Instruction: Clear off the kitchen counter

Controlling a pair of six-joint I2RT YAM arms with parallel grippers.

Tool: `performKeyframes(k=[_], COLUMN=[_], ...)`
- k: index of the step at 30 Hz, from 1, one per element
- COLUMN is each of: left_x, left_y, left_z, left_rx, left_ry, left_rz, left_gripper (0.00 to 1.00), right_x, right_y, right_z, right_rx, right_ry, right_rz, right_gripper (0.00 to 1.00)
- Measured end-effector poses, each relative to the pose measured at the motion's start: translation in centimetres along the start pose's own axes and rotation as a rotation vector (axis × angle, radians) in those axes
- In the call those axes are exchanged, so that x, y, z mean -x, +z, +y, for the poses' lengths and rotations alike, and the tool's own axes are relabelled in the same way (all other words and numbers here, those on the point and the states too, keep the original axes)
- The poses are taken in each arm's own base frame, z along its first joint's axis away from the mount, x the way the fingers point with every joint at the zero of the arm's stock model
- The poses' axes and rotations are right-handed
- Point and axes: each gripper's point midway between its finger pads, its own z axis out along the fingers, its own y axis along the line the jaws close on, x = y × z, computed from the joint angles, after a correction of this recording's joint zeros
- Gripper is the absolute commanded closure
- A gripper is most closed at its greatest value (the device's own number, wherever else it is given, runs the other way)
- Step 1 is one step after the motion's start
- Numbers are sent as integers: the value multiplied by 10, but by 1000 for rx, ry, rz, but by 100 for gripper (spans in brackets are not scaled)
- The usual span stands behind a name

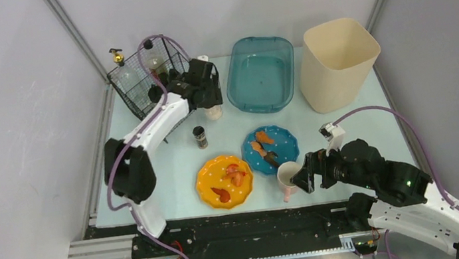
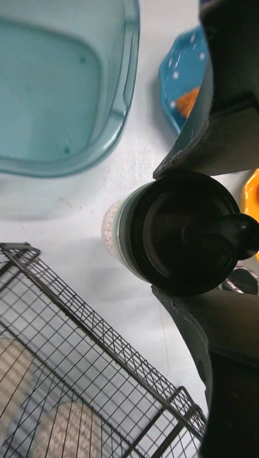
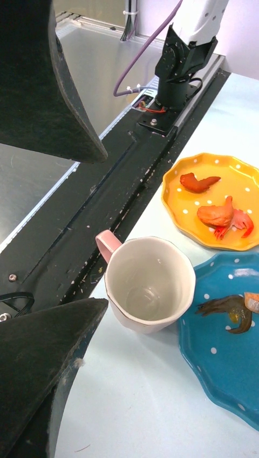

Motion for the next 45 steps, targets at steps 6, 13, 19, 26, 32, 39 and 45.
performKeyframes(k=[6,13,19,26,32,39,45], left_x=[41,74,86,103,106,96,90], left_y=[-62,-101,-105,-95,-73,-38,-12], left_z=[-4,6,23,48,60,64,69], left_rx=[-79,-55,14,92,155,219,275], left_ry=[-38,-75,-119,-194,-227,-242,-252], left_rz=[-136,-258,-296,-316,-303,-259,-236], left_gripper=[100,100,100,100,100,100,100], right_x=[0,2,4,1,-4,-1,-6], right_y=[1,3,4,4,6,7,11], right_z=[0,2,3,3,2,4,6], right_rx=[-1,9,14,21,27,37,51], right_ry=[0,1,5,6,12,13,13], right_rz=[1,-11,-17,-18,-4,-16,3], right_gripper=[0,0,0,0,0,0,0])
